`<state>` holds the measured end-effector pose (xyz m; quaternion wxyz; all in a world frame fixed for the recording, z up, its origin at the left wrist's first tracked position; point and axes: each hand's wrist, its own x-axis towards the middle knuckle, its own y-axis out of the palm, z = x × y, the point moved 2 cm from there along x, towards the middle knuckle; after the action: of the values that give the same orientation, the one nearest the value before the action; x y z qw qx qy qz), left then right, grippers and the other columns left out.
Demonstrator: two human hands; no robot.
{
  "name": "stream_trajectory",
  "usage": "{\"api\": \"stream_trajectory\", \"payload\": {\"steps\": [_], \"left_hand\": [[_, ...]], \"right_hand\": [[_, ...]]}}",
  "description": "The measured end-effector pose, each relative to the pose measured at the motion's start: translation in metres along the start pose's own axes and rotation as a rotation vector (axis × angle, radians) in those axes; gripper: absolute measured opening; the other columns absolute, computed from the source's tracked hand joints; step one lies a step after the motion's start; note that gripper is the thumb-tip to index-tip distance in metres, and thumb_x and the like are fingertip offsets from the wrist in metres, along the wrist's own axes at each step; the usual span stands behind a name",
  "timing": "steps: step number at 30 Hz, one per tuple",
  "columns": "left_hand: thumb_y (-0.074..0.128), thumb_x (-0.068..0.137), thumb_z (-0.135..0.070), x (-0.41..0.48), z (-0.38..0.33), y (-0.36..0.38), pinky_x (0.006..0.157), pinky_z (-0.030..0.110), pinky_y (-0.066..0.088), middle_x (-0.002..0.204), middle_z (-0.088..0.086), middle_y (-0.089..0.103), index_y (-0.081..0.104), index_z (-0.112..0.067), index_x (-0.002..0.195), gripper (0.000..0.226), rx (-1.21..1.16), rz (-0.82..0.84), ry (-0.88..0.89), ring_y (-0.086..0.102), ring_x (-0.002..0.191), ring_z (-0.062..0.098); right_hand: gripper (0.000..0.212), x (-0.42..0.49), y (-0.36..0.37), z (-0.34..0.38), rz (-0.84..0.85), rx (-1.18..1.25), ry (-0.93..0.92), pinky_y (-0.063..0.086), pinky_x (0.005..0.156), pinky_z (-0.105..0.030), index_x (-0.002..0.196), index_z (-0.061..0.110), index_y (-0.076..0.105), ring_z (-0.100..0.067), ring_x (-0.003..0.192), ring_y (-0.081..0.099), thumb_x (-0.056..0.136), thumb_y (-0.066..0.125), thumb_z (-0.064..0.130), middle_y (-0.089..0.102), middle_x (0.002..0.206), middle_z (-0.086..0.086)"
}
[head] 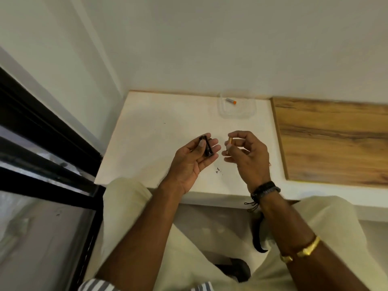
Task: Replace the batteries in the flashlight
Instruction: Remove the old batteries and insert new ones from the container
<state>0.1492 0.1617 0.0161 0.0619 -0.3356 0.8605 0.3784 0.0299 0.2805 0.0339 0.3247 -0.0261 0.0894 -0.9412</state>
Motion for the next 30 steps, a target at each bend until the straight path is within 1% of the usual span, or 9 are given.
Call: {"api": "stream_trajectory", "payload": {"steps": [3,6,10,13,16,19,23,26,30], "left_hand": [[0.046,0.104,-0.018,-0.004,0.005,0.005,0.095,0.038,0.056,0.128,0.016,0.067,0.056,-0.003,0.133,0.034,0.046,0.036,-0.021,0.066,0.116,0.032],[0.046,0.104,-0.02,-0.007,0.011,0.009,0.096,0.041,0.055,0.127,0.017,0.067,0.056,-0.002,0.132,0.035,0.086,0.051,-0.04,0.066,0.115,0.031],[0.048,0.103,-0.02,-0.008,0.016,0.011,0.097,0.043,0.055,0.125,0.019,0.066,0.055,0.003,0.133,0.038,0.101,0.037,-0.038,0.067,0.113,0.03],[0.051,0.102,-0.017,-0.007,0.016,0.009,0.098,0.044,0.054,0.129,0.021,0.064,0.056,0.003,0.132,0.037,0.111,0.022,-0.013,0.067,0.114,0.032],[0.054,0.1,-0.013,-0.006,0.016,0.007,0.095,0.043,0.056,0.126,0.021,0.065,0.057,0.004,0.13,0.034,0.103,0.001,0.009,0.067,0.113,0.033],[0.058,0.098,-0.011,-0.005,0.017,0.005,0.092,0.041,0.057,0.116,0.017,0.072,0.06,0.002,0.128,0.033,0.106,-0.032,0.025,0.069,0.109,0.032],[0.062,0.095,-0.009,-0.004,0.017,0.004,0.09,0.041,0.059,0.111,0.013,0.074,0.064,-0.002,0.123,0.029,0.154,-0.053,0.044,0.07,0.107,0.031],[0.064,0.094,-0.009,-0.004,0.019,0.004,0.092,0.044,0.058,0.111,0.012,0.075,0.065,-0.002,0.123,0.03,0.218,-0.047,0.054,0.071,0.106,0.029],[0.064,0.093,-0.009,-0.005,0.018,0.005,0.091,0.044,0.058,0.108,0.011,0.075,0.066,-0.004,0.12,0.028,0.238,-0.039,0.041,0.072,0.104,0.029]], "right_hand": [[0.024,-0.013,-0.005,0.004,-0.021,0.037,-0.017,0.065,0.07,-0.046,0.118,0.013,0.065,-0.026,0.079,0.076,0.095,0.068,0.009,0.075,0.101,-0.009],[0.018,-0.017,-0.007,0.005,-0.014,0.025,-0.079,0.063,0.078,-0.051,0.108,0.011,0.072,-0.027,0.085,0.075,0.091,0.07,0.004,0.077,0.096,-0.006],[0.025,-0.019,-0.006,0.007,0.001,-0.028,-0.122,0.061,0.085,-0.051,0.098,0.019,0.08,-0.021,0.093,0.074,0.088,0.066,0.002,0.078,0.096,0.0],[0.027,-0.018,-0.006,0.007,-0.002,-0.128,-0.193,0.06,0.081,-0.051,0.096,0.028,0.08,-0.024,0.092,0.071,0.086,0.065,0.008,0.074,0.096,-0.001],[0.022,-0.019,-0.007,0.009,0.0,-0.205,-0.247,0.061,0.077,-0.043,0.098,0.028,0.078,-0.019,0.085,0.07,0.087,0.067,0.012,0.073,0.092,0.002],[0.018,-0.02,-0.009,0.013,0.009,-0.203,-0.256,0.06,0.072,-0.026,0.096,0.029,0.074,-0.005,0.075,0.066,0.088,0.075,0.013,0.072,0.084,0.01],[0.017,-0.021,-0.008,0.015,0.005,-0.225,-0.273,0.052,0.068,-0.01,0.094,0.023,0.072,-0.001,0.071,0.065,0.086,0.077,0.009,0.071,0.081,0.013],[0.018,-0.02,-0.009,0.015,-0.009,-0.228,-0.273,0.052,0.07,-0.008,0.098,0.018,0.07,0.001,0.075,0.066,0.085,0.077,0.008,0.071,0.085,0.01],[0.023,-0.019,-0.01,0.015,-0.023,-0.212,-0.26,0.056,0.074,-0.012,0.104,0.019,0.068,-0.002,0.081,0.071,0.085,0.08,0.012,0.074,0.089,0.008]]}}
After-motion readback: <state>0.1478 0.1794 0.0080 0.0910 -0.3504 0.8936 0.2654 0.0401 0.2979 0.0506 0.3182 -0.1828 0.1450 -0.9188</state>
